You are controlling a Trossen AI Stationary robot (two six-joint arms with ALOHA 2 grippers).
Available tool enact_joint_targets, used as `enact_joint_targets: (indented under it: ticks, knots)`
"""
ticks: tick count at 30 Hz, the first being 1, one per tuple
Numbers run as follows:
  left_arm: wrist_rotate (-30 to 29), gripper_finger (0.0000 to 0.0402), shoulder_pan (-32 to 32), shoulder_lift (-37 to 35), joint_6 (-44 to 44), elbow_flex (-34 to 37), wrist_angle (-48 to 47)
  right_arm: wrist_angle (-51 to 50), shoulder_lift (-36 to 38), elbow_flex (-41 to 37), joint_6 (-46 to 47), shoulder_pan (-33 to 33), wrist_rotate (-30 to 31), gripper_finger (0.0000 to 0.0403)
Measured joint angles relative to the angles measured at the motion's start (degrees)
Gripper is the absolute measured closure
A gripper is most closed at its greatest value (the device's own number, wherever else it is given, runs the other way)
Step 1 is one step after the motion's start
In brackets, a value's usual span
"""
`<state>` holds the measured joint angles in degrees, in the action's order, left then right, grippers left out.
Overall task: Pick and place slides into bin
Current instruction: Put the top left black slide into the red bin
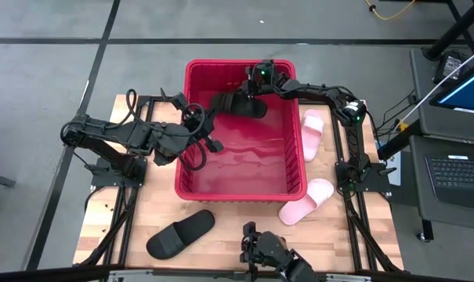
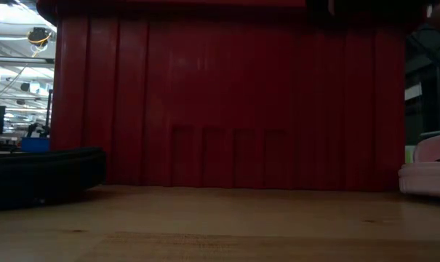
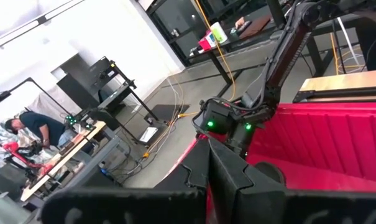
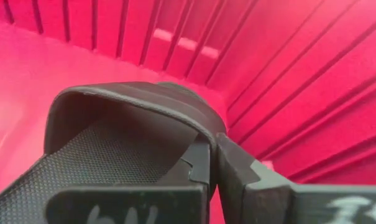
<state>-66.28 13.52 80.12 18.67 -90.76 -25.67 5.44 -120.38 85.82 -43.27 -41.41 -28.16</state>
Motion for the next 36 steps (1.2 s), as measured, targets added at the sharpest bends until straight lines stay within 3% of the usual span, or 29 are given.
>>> enact_joint_targets:
  ticks: [8, 19, 36]
  knots:
    - [0.0, 0.0400, 0.0, 0.0, 0.1, 0.0, 0.0, -1.8, 0.0, 0.0, -0.9, 0.0, 0.0, 0.0387]
    - [3.0, 0.0400, 0.0, 0.0, 0.1, 0.0, -0.1, -1.8, 0.0, 0.0, -2.5, 0.5, 6.0, 0.0318]
    - [3.0, 0.0400, 0.0, 0.0, 0.1, 0.0, -0.1, -6.3, 0.0, 0.1, -4.8, 0.7, 8.7, 0.0311]
